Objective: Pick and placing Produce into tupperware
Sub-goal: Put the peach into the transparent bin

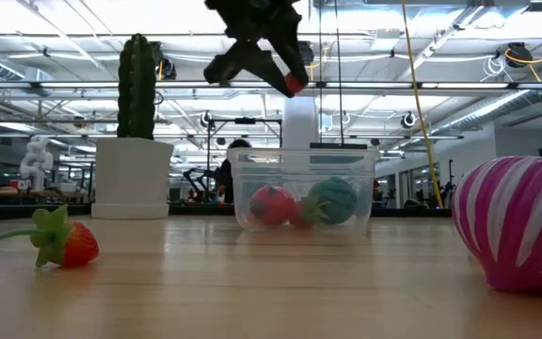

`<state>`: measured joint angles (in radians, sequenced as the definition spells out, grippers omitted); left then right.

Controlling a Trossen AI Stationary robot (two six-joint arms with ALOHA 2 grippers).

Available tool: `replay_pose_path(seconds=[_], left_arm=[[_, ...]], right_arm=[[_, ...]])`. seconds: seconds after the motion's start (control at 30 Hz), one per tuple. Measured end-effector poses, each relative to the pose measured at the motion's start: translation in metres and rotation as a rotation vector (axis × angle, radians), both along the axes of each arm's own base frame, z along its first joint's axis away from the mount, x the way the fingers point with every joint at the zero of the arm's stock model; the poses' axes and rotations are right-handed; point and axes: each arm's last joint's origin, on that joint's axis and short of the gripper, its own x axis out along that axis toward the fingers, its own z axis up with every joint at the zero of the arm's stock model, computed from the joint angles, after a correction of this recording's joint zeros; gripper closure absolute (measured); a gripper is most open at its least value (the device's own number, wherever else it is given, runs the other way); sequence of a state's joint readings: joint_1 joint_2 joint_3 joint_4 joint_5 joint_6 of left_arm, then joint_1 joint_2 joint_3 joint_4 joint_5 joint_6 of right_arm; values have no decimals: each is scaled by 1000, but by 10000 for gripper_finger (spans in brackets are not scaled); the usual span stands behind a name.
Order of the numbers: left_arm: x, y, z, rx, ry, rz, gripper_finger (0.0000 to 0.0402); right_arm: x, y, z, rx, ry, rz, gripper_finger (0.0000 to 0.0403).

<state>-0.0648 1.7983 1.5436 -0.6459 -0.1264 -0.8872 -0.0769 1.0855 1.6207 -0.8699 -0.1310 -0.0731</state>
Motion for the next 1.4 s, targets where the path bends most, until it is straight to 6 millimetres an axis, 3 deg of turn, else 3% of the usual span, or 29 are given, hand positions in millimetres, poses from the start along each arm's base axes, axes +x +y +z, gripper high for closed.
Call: replay_pose_path(seconds=[0.13, 0.37, 0.9, 1.4], left_arm=[[19, 5, -7, 27, 118, -20, 309], [42, 5, -41, -25, 362, -61, 309], [58, 7, -69, -87, 401, -45, 309], [59, 18, -68, -90, 391, -27, 309]], right_arm=[[0, 0, 0, 0, -3, 0, 206], [0, 0, -1, 1, 11, 0, 206], [-2, 0, -5, 11, 52, -3, 206], [-5, 0, -9, 13, 109, -1, 206]])
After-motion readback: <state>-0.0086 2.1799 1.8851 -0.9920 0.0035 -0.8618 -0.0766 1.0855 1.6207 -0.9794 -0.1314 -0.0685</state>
